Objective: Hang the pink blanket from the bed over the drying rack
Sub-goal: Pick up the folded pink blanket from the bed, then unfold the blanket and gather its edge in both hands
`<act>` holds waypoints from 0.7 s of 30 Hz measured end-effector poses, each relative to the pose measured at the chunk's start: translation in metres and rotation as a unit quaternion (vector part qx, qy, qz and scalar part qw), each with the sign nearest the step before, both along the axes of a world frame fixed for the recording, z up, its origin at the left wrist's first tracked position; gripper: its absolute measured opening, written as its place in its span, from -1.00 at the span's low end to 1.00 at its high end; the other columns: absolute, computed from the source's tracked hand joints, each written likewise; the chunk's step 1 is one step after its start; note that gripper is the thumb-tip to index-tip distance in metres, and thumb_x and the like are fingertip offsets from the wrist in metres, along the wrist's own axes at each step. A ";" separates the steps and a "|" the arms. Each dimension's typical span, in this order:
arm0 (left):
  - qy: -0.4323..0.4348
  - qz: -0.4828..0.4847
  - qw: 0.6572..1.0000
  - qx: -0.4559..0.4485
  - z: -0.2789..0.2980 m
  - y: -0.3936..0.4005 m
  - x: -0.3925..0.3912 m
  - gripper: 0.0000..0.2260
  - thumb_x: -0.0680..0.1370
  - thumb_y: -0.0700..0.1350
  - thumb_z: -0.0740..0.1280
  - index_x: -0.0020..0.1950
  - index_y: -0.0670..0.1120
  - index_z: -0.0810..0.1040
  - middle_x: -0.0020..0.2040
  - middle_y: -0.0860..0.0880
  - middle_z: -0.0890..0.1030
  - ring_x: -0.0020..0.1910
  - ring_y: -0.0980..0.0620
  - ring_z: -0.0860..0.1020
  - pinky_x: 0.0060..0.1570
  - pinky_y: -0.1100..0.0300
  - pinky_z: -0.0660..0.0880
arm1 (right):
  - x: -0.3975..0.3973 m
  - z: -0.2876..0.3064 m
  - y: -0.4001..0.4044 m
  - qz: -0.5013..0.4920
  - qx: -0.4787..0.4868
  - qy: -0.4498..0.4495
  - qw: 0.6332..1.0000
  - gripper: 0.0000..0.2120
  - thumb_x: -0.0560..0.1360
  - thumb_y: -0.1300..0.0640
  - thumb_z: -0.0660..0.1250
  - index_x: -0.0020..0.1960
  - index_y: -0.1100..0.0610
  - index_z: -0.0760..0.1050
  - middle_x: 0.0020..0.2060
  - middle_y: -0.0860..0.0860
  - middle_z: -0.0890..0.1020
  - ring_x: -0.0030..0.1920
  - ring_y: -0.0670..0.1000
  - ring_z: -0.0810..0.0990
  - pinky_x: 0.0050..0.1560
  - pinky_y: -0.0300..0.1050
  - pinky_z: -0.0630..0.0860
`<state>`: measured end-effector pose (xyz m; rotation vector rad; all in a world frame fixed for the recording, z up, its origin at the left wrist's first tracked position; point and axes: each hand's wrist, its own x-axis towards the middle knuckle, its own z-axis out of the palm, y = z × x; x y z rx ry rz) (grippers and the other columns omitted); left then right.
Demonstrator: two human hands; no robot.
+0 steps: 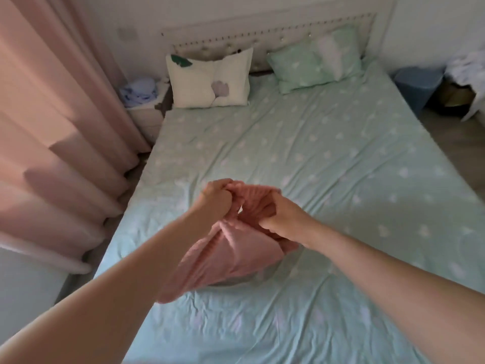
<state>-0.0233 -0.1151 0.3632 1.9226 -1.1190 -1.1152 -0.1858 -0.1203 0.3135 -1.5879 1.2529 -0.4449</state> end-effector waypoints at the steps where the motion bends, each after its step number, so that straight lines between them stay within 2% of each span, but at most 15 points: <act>1: -0.002 -0.017 1.000 -0.021 0.025 -0.010 -0.006 -0.67 0.49 -0.48 0.03 -0.11 -0.22 0.54 -0.47 -0.06 0.54 -0.54 0.08 0.49 -0.54 0.33 0.37 | -0.008 0.022 -0.001 -0.016 -0.008 -0.003 1.000 -0.62 0.27 0.08 0.38 0.09 -0.03 0.53 -0.08 -0.01 0.70 0.00 0.05 0.67 0.08 0.07 0.57; 3: -0.001 -0.039 0.997 -0.066 0.074 -0.023 -0.018 -0.63 0.49 -0.50 -0.01 -0.28 -0.16 0.45 -0.61 0.05 0.47 -0.68 0.18 0.38 -0.66 0.38 0.28 | -0.023 0.057 -0.006 -0.057 -0.006 -0.009 0.998 -0.34 0.40 0.06 0.46 0.43 0.06 0.27 0.09 0.02 0.62 0.02 0.04 0.65 -0.05 -0.05 0.56; 4: -0.016 -0.055 0.995 -0.081 0.097 -0.027 -0.025 -0.61 0.47 -0.50 -0.02 -0.34 -0.12 0.42 -0.61 0.06 0.45 -0.70 0.19 0.36 -0.66 0.38 0.24 | -0.029 0.073 -0.008 -0.071 -0.016 -0.008 0.997 -0.21 0.44 0.06 0.46 0.53 0.05 0.13 0.14 0.05 0.57 0.02 0.04 0.65 -0.08 -0.07 0.55; 6: -0.062 -0.095 0.989 -0.094 0.133 -0.032 -0.037 -0.60 0.44 -0.47 -0.02 -0.39 -0.07 0.41 -0.59 0.09 0.44 -0.64 0.16 0.37 -0.62 0.35 0.22 | -0.042 0.106 -0.013 -0.095 -0.052 -0.016 0.994 -0.11 0.45 0.11 0.46 0.59 0.02 -0.02 0.13 0.08 0.58 0.01 0.05 0.66 -0.06 -0.06 0.56; 8: -0.084 -0.120 0.984 -0.105 0.161 -0.033 -0.047 -0.60 0.47 -0.46 -0.02 -0.37 -0.07 0.40 -0.56 0.06 0.44 -0.58 0.11 0.37 -0.62 0.33 0.22 | -0.054 0.140 -0.015 -0.102 -0.107 -0.039 0.988 -0.19 0.45 0.21 0.44 0.55 0.00 0.08 0.13 0.08 0.58 -0.02 0.01 0.65 -0.06 -0.13 0.55; 10: -0.103 -0.141 0.978 -0.118 0.182 -0.032 -0.054 -0.60 0.53 -0.47 -0.03 -0.35 -0.08 0.36 -0.60 0.09 0.43 -0.65 0.17 0.38 -0.66 0.40 0.22 | -0.063 0.166 -0.016 -0.081 -0.158 -0.044 0.983 -0.41 0.44 0.30 0.42 0.36 -0.06 0.30 0.08 0.03 0.60 -0.02 -0.03 0.60 -0.08 -0.27 0.51; 12: -0.099 -0.146 0.976 -0.131 0.209 -0.031 -0.059 -0.60 0.58 -0.42 0.05 -0.31 0.00 0.38 -0.49 0.11 0.48 -0.60 0.23 0.46 -0.63 0.43 0.35 | -0.071 0.192 -0.017 -0.046 -0.184 -0.032 0.981 -0.59 0.42 0.27 0.44 0.21 -0.01 0.50 0.03 -0.04 0.65 0.05 -0.05 0.60 -0.03 -0.37 0.44; 14: -0.114 -0.159 0.966 -0.166 0.236 -0.028 -0.064 -0.64 0.58 -0.38 0.11 -0.27 0.03 0.42 -0.33 0.06 0.51 -0.43 0.14 0.52 -0.50 0.36 0.48 | -0.076 0.209 -0.019 -0.031 -0.195 -0.024 0.980 -0.77 0.41 0.18 0.46 0.05 0.03 0.60 0.02 -0.04 0.67 0.10 -0.08 0.60 0.08 -0.23 0.44; 15: -0.124 -0.165 0.962 -0.181 0.249 -0.028 -0.065 -0.64 0.57 -0.38 0.11 -0.27 0.02 0.43 -0.31 0.05 0.50 -0.39 0.11 0.51 -0.46 0.33 0.49 | -0.078 0.218 -0.020 -0.032 -0.196 -0.038 0.979 -0.84 0.41 0.17 0.46 -0.02 0.05 0.59 -0.05 -0.05 0.67 0.03 -0.10 0.60 0.06 -0.16 0.44; 17: -0.148 -0.174 0.951 -0.206 0.265 -0.030 -0.065 -0.63 0.53 -0.41 0.08 -0.31 -0.02 0.43 -0.36 0.00 0.47 -0.40 0.01 0.46 -0.47 0.31 0.39 | -0.081 0.227 -0.023 -0.076 -0.197 -0.070 0.975 -0.88 0.43 0.25 0.43 -0.11 0.12 0.50 -0.23 -0.04 0.60 -0.18 -0.09 0.56 -0.10 -0.10 0.43; 19: -0.185 -0.164 0.943 -0.223 0.282 -0.030 -0.059 -0.68 0.44 -0.41 0.04 -0.35 -0.09 0.44 -0.40 -0.06 0.44 -0.41 -0.05 0.41 -0.48 0.27 0.25 | -0.085 0.242 -0.025 -0.144 -0.222 -0.078 0.961 -0.87 0.44 0.29 0.38 -0.08 0.18 0.45 -0.27 0.07 0.60 -0.25 -0.01 0.60 -0.16 -0.08 0.48; 21: -0.238 -0.152 0.933 -0.224 0.292 -0.032 -0.049 -0.77 0.37 -0.37 0.06 -0.34 -0.14 0.43 -0.39 -0.12 0.49 -0.40 -0.13 0.47 -0.44 0.23 0.28 | -0.091 0.262 -0.028 -0.166 -0.249 -0.081 0.951 -0.88 0.50 0.34 0.30 0.00 0.19 0.42 -0.30 0.08 0.61 -0.33 -0.07 0.63 -0.30 -0.28 0.52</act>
